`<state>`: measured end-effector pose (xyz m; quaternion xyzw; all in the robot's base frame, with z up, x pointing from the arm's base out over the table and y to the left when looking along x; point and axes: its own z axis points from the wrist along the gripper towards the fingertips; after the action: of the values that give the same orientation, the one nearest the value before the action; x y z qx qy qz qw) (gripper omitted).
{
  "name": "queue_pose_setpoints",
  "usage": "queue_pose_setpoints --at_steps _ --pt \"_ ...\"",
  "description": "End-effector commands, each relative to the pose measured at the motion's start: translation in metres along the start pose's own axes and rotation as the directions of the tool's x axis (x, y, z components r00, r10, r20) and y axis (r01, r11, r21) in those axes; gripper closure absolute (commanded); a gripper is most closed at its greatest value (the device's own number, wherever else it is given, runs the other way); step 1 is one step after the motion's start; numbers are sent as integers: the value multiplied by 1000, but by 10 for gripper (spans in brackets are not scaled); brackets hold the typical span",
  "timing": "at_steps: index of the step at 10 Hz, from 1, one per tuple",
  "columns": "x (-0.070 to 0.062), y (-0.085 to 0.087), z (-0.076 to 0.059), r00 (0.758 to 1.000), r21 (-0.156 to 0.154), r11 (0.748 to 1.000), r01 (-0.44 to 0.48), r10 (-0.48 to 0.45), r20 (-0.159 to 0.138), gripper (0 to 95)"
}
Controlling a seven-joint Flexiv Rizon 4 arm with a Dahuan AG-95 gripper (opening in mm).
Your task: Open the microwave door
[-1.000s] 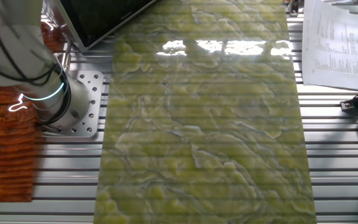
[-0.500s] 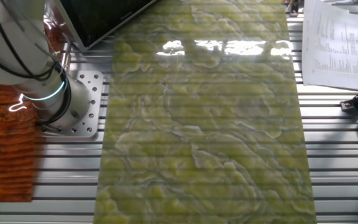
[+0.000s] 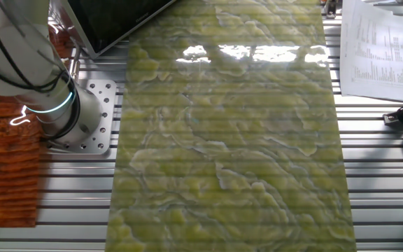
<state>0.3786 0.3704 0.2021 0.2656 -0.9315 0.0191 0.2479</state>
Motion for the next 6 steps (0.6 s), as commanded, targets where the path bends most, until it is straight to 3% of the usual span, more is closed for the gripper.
queue_pose_setpoints --at_steps 1,3,5,6 --pt "1 -2 4 998 37 999 -12 9 68 950" --pt "0 -4 5 994 45 999 -30 25 103 950" --pt "-1 -7 7 993 56 998 -39 32 115 950" --pt "-2 -7 7 990 51 995 -87 80 116 950"
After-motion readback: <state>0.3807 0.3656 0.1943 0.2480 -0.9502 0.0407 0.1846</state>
